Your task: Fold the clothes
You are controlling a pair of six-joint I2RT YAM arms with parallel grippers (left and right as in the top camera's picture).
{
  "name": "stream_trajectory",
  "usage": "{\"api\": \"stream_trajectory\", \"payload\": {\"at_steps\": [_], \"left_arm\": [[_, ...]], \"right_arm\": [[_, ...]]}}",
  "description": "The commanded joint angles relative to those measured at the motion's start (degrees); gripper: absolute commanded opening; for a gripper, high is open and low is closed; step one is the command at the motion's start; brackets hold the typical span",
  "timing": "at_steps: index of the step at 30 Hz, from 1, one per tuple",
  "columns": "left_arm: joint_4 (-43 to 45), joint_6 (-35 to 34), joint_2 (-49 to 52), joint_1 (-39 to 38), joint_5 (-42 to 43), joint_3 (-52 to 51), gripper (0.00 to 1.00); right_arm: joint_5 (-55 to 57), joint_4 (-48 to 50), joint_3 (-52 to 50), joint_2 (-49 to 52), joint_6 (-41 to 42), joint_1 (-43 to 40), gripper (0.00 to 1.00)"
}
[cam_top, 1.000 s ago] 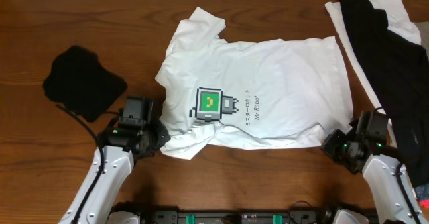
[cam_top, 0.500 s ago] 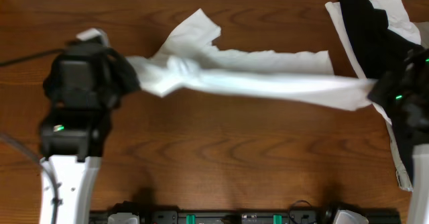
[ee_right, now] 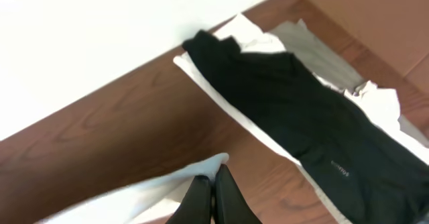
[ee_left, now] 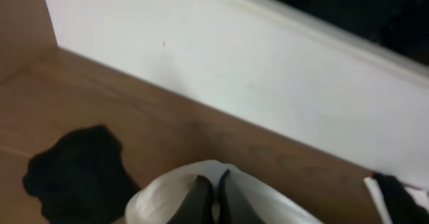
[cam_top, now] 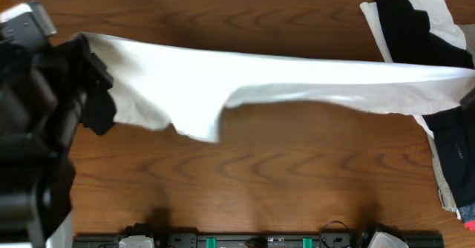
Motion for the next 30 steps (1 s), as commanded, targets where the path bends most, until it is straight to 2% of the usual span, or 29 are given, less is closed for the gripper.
{"api": "stream_trajectory", "payload": {"at_steps": [1,9,17,19,23,27,30], "left_arm": [[-1.7,1.0,-0.6,0.7,-0.3,5.7,0.06],[-1.6,0.9,2.5,0.7,3.2,6.9,0.06],[0.2,1.0,18.6,0.7,8.1,6.9,0.06],[3.8,1.1,24.2,0.7,9.1,6.9,0.06],[19.6,6.1,34.1,0.7,19.3,7.3,0.06],[31.2,7.6,36.6,1.1,19.5,10.0,0.06],[33.4,7.8,36.5,2.1,19.5,16.3,0.06]], "right_arm": [[2.3,-0.6,4.5,0.1,-1.7,-0.7,0.01],[1.1,-1.3,6.5,7.0,-1.7,-0.7,0.01],[-2.5,-0.8,6.5,22.7,-5.4,0.9,0.01],[-2.6,2.0,6.5,27.9,-5.4,2.3,0.01],[-7.7,13.4,6.8,35.5,-5.2,6.1,0.01],[-4.7,20.1,10.9,36.7,-1.5,8.7,0.01],[-1.5,19.5,18.6,36.6,-0.3,8.9,0.01]]}}
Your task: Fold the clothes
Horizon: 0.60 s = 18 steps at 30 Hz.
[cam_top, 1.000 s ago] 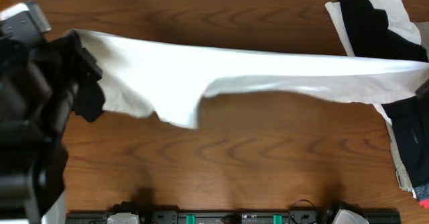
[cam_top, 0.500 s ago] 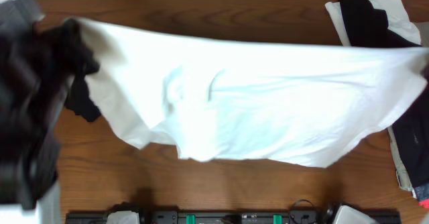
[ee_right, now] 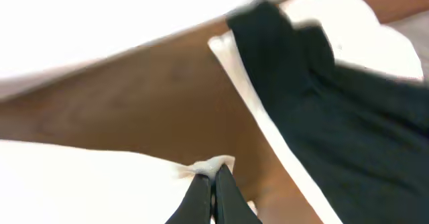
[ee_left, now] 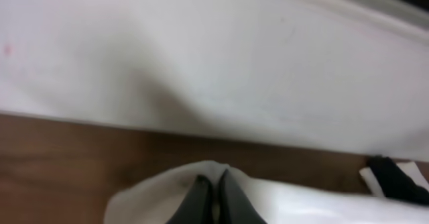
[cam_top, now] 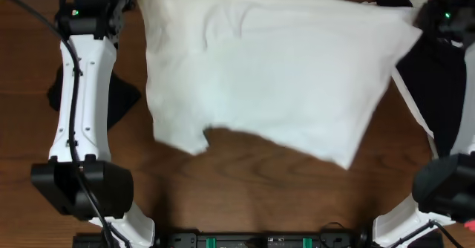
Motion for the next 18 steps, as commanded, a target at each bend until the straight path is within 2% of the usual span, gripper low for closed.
{"api": "stream_trajectory", "payload": {"at_steps": [1,4,8,15,18], "left_arm": [[2.1,2.4,-3.9,1.9,1.6,11.4,0.06],[-2.4,2.5,-4.1,3.0,1.7,18.6,0.06],[-16.3,3.2,-5.0,3.4,1.8,23.4,0.06],[-46.6,6.1,-3.5,2.6,1.6,19.6,0.06],[-54.2,8.5,-1.4,2.3,1.6,14.4,0.06]], "right_arm": [[4.4,-0.5,11.8,-3.1,2.4,0.1,0.01],[7.4,-4.5,17.8,-3.1,1.9,0.1,0.01],[8.8,-10.9,20.6,-3.1,0.7,0.1,0.01],[9.1,-26.9,14.4,-2.9,-1.0,0.2,0.01],[12.9,-30.1,8.4,-2.9,-1.2,0.1,0.01]]}}
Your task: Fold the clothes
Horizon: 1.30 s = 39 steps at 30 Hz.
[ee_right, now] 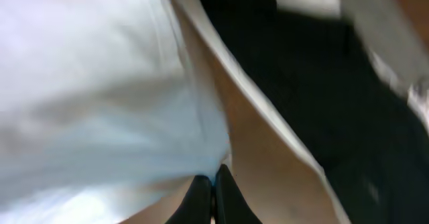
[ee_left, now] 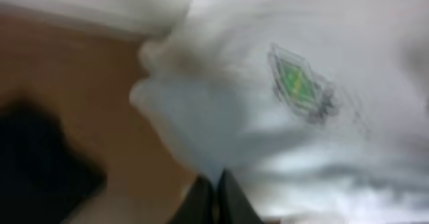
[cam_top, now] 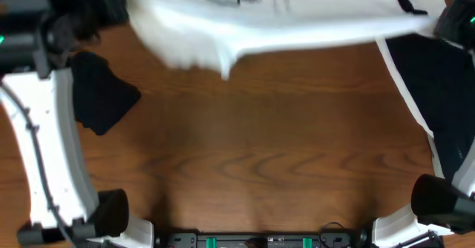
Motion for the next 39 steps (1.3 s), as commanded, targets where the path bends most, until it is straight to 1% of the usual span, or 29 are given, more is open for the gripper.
{"api": "stream_trajectory", "payload": {"at_steps": [1,4,10,12,15,19,26,30,35,39], "left_arm": [[-4.7,3.8,4.7,-0.5,0.1,-7.1,0.05],[-7.1,5.0,6.4,-0.5,0.2,-16.4,0.06],[-5.3,6.3,7.4,-0.5,0.2,-35.1,0.06],[-4.4,6.3,7.4,-0.5,0.2,-40.1,0.06],[-3.5,6.3,7.4,-0.5,0.2,-44.8,0.06],[-3.5,6.3,7.4,-0.5,0.2,-47.8,0.06],[-1.9,6.3,7.1,-0.5,0.2,-48.3,0.06],[2.5,6.2,7.0,-0.5,0.2,-48.3,0.06],[9.6,5.6,7.0,-0.4,0.2,-48.3,0.06],[14.5,3.1,7.0,-0.4,0.2,-48.3,0.06]], "right_arm": [[6.0,-2.1,-7.2,1.1,-1.3,-0.3,0.01],[8.7,-2.0,-16.0,1.1,-1.4,-0.3,0.01],[10.9,2.3,-33.6,1.1,-2.8,-0.4,0.01],[11.0,3.6,-38.5,1.1,-2.8,-0.4,0.01],[11.0,5.7,-44.1,1.1,-2.8,-0.4,0.01],[11.0,7.2,-47.9,1.1,-2.2,-0.4,0.01],[10.5,8.8,-48.5,1.1,-1.7,-0.4,0.01],[10.1,12.3,-48.5,1.1,-1.7,-0.4,0.01],[8.4,19.3,-48.5,1.1,-1.7,-0.4,0.01],[6.7,24.1,-48.5,1.1,-1.7,-0.4,0.01]]}}
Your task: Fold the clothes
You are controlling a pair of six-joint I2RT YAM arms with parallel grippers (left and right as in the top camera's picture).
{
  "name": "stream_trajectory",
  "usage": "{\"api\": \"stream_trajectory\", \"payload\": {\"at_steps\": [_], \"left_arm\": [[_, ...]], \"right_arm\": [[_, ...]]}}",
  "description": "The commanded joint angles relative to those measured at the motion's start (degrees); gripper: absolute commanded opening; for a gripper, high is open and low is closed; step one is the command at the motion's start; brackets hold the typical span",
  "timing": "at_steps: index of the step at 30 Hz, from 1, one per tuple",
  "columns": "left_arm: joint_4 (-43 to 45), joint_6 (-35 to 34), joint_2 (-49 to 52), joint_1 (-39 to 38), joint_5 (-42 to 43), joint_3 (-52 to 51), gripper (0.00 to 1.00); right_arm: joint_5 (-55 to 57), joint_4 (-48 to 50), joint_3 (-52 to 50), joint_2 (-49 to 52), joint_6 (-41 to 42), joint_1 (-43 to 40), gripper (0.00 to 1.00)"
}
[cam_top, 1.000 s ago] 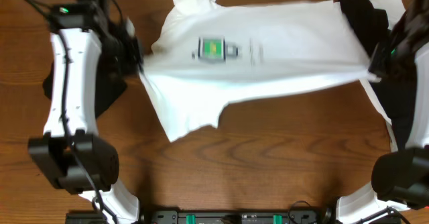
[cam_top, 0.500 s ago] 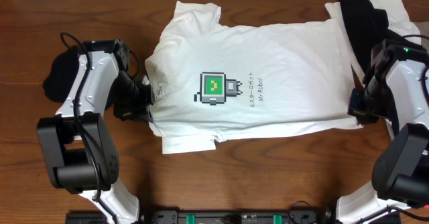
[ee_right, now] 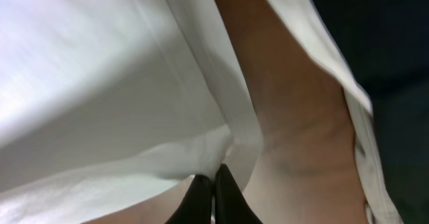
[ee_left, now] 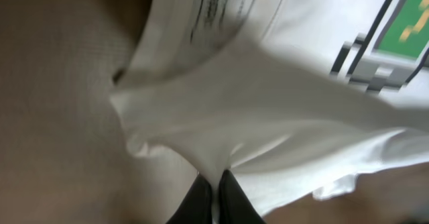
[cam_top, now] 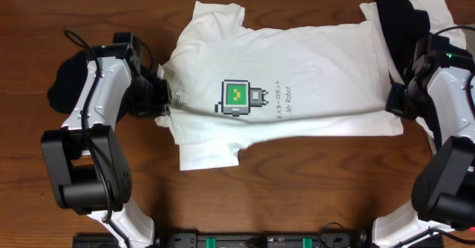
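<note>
A white T-shirt (cam_top: 297,77) with a green pixel-robot print (cam_top: 236,97) lies spread face up across the table, collar to the left, hem to the right. My left gripper (cam_top: 162,98) is shut on the shirt at its collar side; its wrist view shows the fingers (ee_left: 216,196) pinching white cloth (ee_left: 255,117). My right gripper (cam_top: 395,107) is shut on the hem corner at the right, fingers (ee_right: 213,198) clamped on the fabric edge (ee_right: 134,83).
A dark garment (cam_top: 63,81) lies at the left beside my left arm. A pile of black and white clothes (cam_top: 404,10) sits at the back right corner. Bare wood table (cam_top: 297,188) runs along the front.
The shirt was stretched in the air over the far edge of the table; now it lies flat on the table, print up. Both grippers have come down to the table, still shut on it.
Both grippers held the white shirt stretched as a band across the table. Then it hung spread wide between the raised arms, then was bunched over the far edge with the print showing. Now it lies spread flat, print up, both grippers still clamped.
</note>
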Motion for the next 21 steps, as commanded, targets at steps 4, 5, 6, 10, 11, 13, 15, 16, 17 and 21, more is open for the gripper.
{"api": "stream_trajectory", "payload": {"at_steps": [4,5,6,10,11,13,15,16,17,21], "left_arm": [[4.5,-4.1,-1.2,0.0,0.8,-0.2,0.06],[5.0,-4.5,-1.2,0.0,0.8,-0.2,0.06],[5.6,-4.6,-1.2,0.0,0.8,-0.2,0.06],[7.3,-4.6,-1.2,0.0,0.8,-0.2,0.06],[7.9,-4.6,-1.2,0.0,0.8,-0.2,0.06],[9.0,-4.9,-1.2,0.0,0.8,-0.2,0.06],[10.3,-5.3,-1.2,0.0,0.8,-0.2,0.06],[10.9,-5.6,-1.2,0.0,0.8,-0.2,0.06],[11.5,-5.9,-1.2,0.0,0.8,-0.2,0.06],[13.7,-6.4,-1.2,-0.1,0.8,-0.2,0.06]], "right_arm": [[-3.2,4.8,0.0,0.0,0.3,-0.2,0.01],[-3.6,5.3,0.0,0.0,0.3,-0.2,0.01],[-3.8,5.7,0.0,0.0,0.3,-0.2,0.01],[-3.7,7.2,0.0,0.3,0.3,-0.2,0.01],[-3.7,7.6,0.0,0.5,0.3,-0.2,0.01],[-3.7,8.5,0.0,1.2,0.3,-0.2,0.01],[-3.7,9.3,0.0,2.0,0.3,-0.2,0.01],[-3.7,9.7,0.0,2.5,0.3,-0.2,0.01],[-3.7,10.1,0.0,3.0,0.3,-0.2,0.01],[-3.5,11.8,0.0,4.7,0.5,-0.2,0.01]]}}
